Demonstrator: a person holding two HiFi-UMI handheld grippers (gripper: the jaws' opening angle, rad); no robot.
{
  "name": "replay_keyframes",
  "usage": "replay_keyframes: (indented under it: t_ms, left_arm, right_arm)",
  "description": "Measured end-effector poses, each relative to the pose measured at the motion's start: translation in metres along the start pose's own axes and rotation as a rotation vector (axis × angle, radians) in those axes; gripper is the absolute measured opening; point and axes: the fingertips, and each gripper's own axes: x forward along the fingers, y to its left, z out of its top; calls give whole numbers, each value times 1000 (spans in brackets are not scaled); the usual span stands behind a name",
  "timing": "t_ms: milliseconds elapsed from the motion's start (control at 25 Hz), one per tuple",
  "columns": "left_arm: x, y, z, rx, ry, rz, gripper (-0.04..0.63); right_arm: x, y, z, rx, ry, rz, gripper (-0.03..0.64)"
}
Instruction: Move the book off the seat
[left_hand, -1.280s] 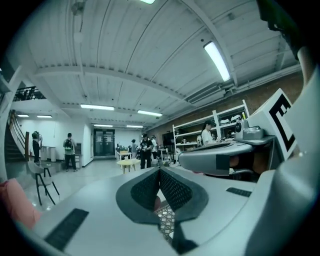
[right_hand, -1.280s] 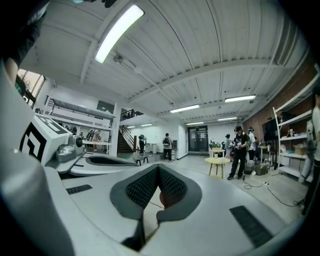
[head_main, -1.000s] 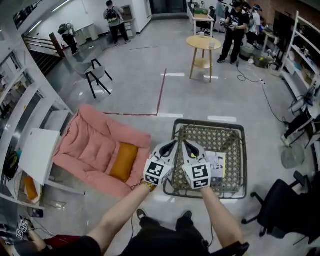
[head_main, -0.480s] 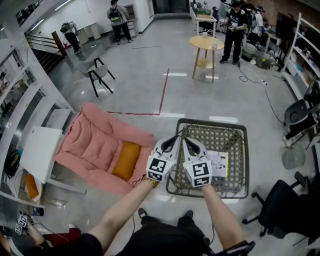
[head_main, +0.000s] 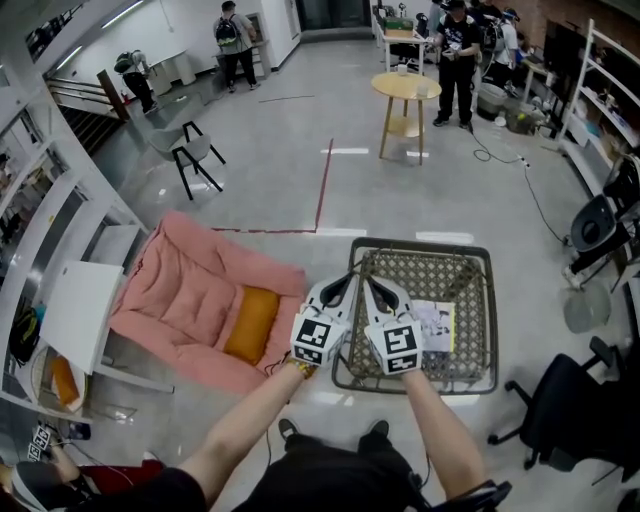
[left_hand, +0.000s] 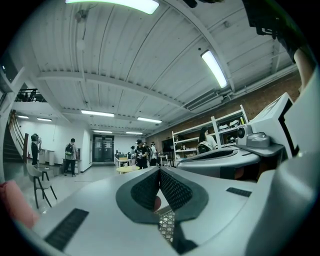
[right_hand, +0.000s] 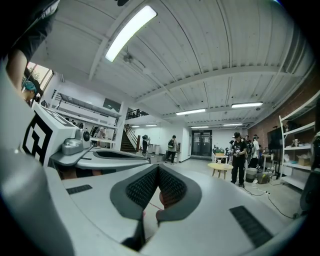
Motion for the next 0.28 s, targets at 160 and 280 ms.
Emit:
replay_keyframes:
  t_ms: [160, 280]
  left_arm:
    - [4, -6, 1, 2, 8, -8, 11]
    - [12, -9, 1, 12, 3, -11, 11]
  right_arm:
    - [-4, -6, 0, 0, -1, 0, 12]
    - [-6, -15, 1, -3, -3, 3, 12]
